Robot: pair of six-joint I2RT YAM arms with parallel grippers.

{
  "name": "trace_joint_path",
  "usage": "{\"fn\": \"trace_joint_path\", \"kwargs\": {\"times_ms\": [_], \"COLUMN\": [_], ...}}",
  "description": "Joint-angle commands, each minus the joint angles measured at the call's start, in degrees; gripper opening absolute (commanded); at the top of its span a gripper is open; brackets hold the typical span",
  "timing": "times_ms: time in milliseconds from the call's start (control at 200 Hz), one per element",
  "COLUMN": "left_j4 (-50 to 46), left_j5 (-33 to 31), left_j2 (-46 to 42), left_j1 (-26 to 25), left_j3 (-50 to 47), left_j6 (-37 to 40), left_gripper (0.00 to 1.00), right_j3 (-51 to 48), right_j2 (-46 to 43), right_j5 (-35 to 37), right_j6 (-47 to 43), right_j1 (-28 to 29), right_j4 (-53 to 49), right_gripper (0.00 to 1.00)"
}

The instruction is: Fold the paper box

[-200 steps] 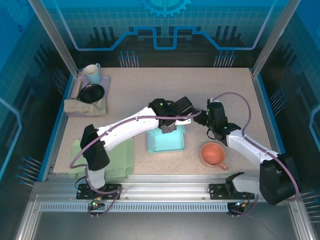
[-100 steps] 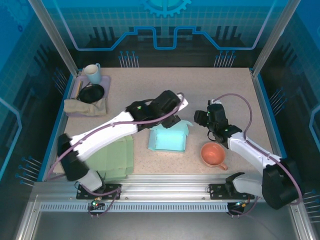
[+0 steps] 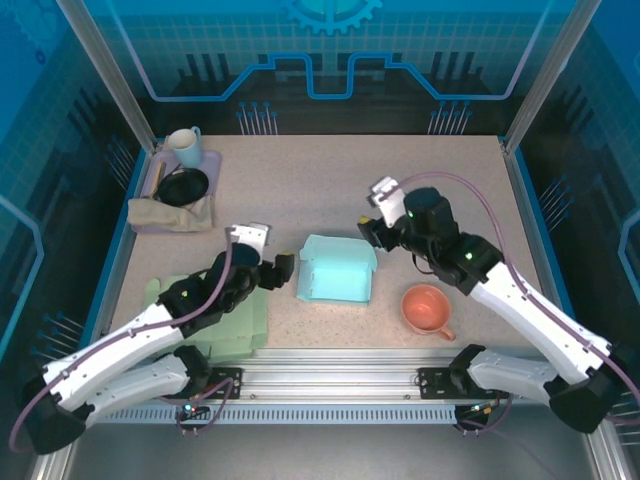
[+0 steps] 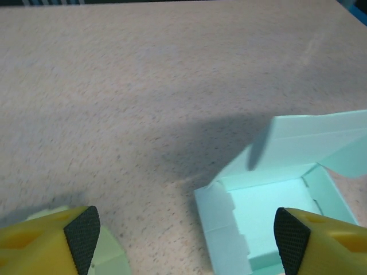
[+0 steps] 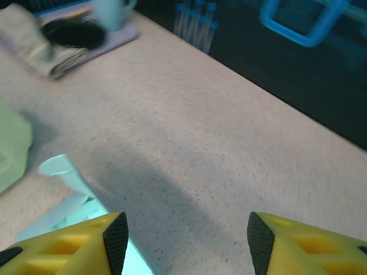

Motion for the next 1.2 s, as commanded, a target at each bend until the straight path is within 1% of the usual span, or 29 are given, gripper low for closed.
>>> {"fn": "trace_joint_path", "kwargs": {"times_ms": [0,55,125,215,300,415,460,595,740,775,885,930,975,1020,1100,1110,1150,1195], "left_j4": [7.5,9.3,10.5,12.3,14.5,16.7,17.2,18.4,21.0,22.0,23.8,24.0,24.1,24.3,25.2,25.4,25.9,26.3], "left_j5": [1.3,3.0,5.2,8.9,12.4,13.5,13.9,14.8,16.7,17.3,18.0,18.2,18.1,18.2,18.7,18.7,18.9,19.2], "left_j2": [-4.5,-6.0,-6.3,-4.5,-2.1,-0.6,-0.2,1.4,4.2,4.9,6.5,6.9,7.3,8.0,9.9,10.2,11.5,13.3], "left_j1": [2.4,3.3,4.8,6.8,8.4,9.2,9.5,9.8,9.9,9.9,9.9,9.9,9.9,9.9,9.8,9.9,9.9,9.8], "left_j3": [-5.6,-8.6,-11.0,-12.6,-13.6,-15.1,-15.4,-15.6,-16.1,-16.3,-17.0,-17.1,-17.1,-17.1,-17.1,-17.1,-17.1,-16.9], "left_j6": [-9.4,-11.4,-13.2,-14.9,-16.1,-16.6,-16.7,-17.0,-17.8,-17.8,-18.0,-18.0,-18.1,-18.3,-18.8,-18.9,-19.4,-19.7], "left_gripper": [0.81,0.8,0.78,0.77,0.76,0.76,0.76,0.76,0.76,0.76,0.75,0.75,0.75,0.75,0.74,0.74,0.73,0.72], "right_j3": [6.0,8.6,9.3,9.1,9.2,9.6,10.1,11.9,13.4,13.7,14.3,14.5,14.4,14.1,13.5,13.4,12.9,12.2], "right_j2": [6.9,9.5,11.8,14.2,16.5,19.4,20.3,22.6,25.1,25.8,27.6,27.9,27.9,27.8,27.1,26.9,26.6,26.1], "right_j5": [-7.3,-6.6,-7.1,-8.3,-7.8,-5.7,-5.2,-5.7,-8.1,-8.6,-8.4,-8.2,-8.1,-8.2,-8.0,-8.0,-7.8,-7.5], "right_j6": [-18.5,-20.1,-21.9,-24.3,-26.1,-28.9,-30.1,-32.6,-34.8,-35.2,-35.3,-35.3,-35.1,-35.1,-35.2,-35.2,-35.3,-35.5], "right_j1": [2.6,3.6,4.1,4.2,4.3,4.2,4.0,3.0,1.6,1.1,-0.1,-0.6,-1.0,-1.3,-1.5,-1.5,-1.5,-1.5], "right_j4": [-15.9,-18.6,-18.8,-18.0,-17.1,-16.8,-17.1,-18.6,-21.2,-21.8,-22.4,-22.4,-22.0,-21.6,-20.7,-20.7,-20.1,-19.5], "right_gripper": [0.59,0.59,0.59,0.59,0.59,0.59,0.57,0.55,0.44,0.39,0.33,0.26,0.24,0.18,0.17,0.14,0.12,0.1]}}
